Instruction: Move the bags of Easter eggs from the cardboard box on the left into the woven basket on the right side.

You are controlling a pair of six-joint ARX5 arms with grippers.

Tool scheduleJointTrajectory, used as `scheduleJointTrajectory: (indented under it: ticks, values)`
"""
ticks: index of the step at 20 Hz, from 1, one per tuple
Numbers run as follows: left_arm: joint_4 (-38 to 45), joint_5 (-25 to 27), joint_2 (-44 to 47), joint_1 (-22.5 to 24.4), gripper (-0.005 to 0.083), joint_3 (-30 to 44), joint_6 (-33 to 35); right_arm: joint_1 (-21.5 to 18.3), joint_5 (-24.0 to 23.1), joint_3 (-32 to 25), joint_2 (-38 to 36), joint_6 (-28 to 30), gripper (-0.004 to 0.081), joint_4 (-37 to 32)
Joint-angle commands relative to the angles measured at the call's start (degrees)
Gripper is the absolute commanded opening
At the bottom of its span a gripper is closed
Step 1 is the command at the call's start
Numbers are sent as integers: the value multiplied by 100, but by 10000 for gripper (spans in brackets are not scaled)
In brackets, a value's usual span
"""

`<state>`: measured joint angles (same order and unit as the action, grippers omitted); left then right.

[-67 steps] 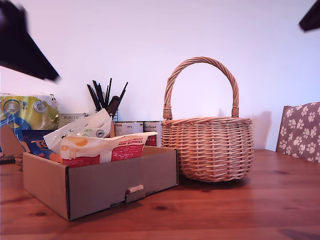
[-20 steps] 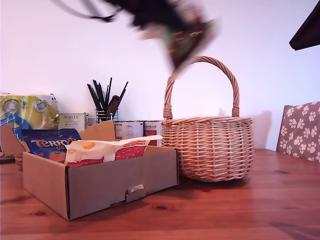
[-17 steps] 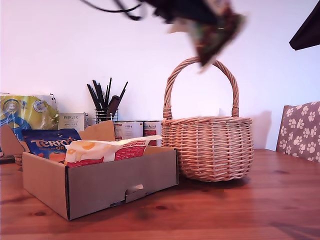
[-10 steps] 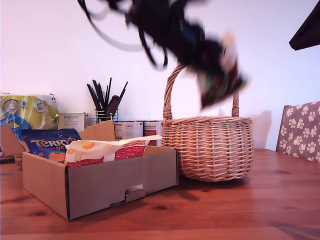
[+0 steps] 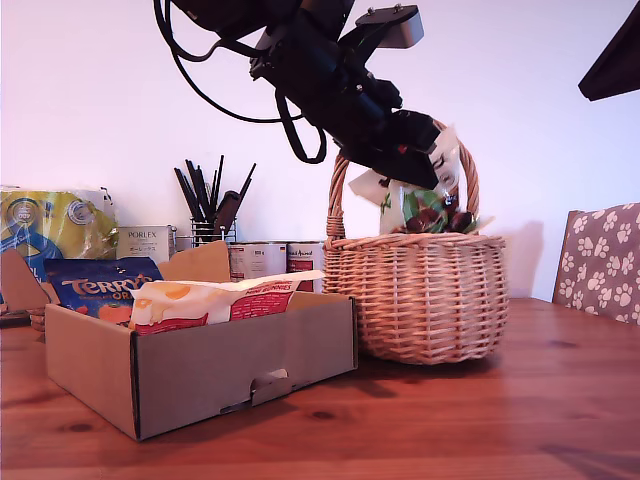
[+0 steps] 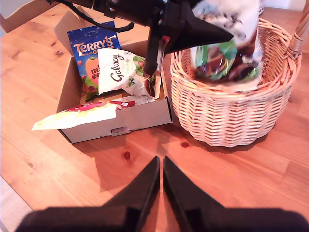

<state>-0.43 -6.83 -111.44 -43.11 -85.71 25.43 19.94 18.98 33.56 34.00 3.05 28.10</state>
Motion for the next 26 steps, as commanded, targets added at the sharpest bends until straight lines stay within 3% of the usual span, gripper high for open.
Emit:
scheduleJointTrajectory:
  ticks: [1, 5, 8, 12, 15, 18, 24, 26]
  values:
    - [50, 105, 63, -20, 272, 28, -55, -9, 20, 63, -4, 2, -13, -24]
    - [44, 203, 63, -20, 311, 17, -55, -9, 20, 63, -4, 2, -13, -26]
    - [-35, 245, 125, -55, 287, 15, -46, -9, 22, 63, -4, 2, -13, -24]
    - [-1132, 271, 662, -131, -13, 7, -380, -9, 20, 63, -4, 2, -13, 0]
    - [-2269, -52, 1084, -37, -20, 90, -1001, -9, 17, 63, -4, 2, -13, 4]
    - [-2680, -57, 1580, 83, -20, 555, -1176, -9, 17, 63, -4, 2, -13, 9]
    - [-2476, -22, 3071, 398, -20, 2402, -1362, -9, 15, 63, -4, 2, -13, 4]
    - [-2527, -328, 3698, 387, -19, 2889, -1351, -9, 15, 63, -4, 2, -13, 2]
